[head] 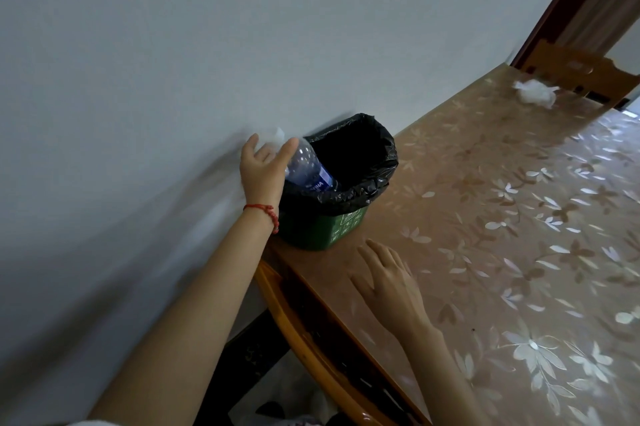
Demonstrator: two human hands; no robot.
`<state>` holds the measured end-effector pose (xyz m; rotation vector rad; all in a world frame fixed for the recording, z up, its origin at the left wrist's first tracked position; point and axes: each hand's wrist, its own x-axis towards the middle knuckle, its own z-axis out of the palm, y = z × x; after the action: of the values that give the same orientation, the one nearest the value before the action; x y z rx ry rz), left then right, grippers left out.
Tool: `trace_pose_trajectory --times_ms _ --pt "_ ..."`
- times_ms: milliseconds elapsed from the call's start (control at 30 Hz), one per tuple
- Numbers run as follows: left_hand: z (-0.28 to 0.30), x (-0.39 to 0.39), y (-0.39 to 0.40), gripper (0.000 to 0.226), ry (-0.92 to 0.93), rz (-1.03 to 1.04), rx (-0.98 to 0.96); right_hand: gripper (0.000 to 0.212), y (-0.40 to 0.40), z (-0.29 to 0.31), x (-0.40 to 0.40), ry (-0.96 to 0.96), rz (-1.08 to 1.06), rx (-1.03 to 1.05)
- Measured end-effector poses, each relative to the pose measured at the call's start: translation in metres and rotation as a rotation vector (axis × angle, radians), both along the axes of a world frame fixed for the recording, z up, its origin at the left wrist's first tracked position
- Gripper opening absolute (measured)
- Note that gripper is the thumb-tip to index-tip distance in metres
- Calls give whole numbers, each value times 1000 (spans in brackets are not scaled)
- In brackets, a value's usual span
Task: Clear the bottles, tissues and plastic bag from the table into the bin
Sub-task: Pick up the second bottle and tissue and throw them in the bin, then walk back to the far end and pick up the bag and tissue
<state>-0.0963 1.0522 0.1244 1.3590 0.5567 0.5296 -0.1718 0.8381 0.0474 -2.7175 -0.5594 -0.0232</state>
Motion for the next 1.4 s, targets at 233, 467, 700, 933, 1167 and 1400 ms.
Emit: trace_pose_trajectory --times_ms 233,467,700,933,1167,1400 --pt "-22 -47 21 50 6 -107 229 47 14 -2 -5 -2 29 48" --pt "-59 -109 40 52 217 -334 1075 46 33 -3 -15 9 71 47" --pt "-76 -158 65 67 476 -412 1316 48 55 -3 -30 65 100 6" --pt "-81 -199 84 66 553 -407 1289 46 77 -1 -48 78 126 38" --pt "-84 -211 80 67 523 -475 1288 44 67 -4 -64 50 53 32" --pt "-84 -195 43 70 412 -621 1353 49 17 -8 -93 43 -116 -12"
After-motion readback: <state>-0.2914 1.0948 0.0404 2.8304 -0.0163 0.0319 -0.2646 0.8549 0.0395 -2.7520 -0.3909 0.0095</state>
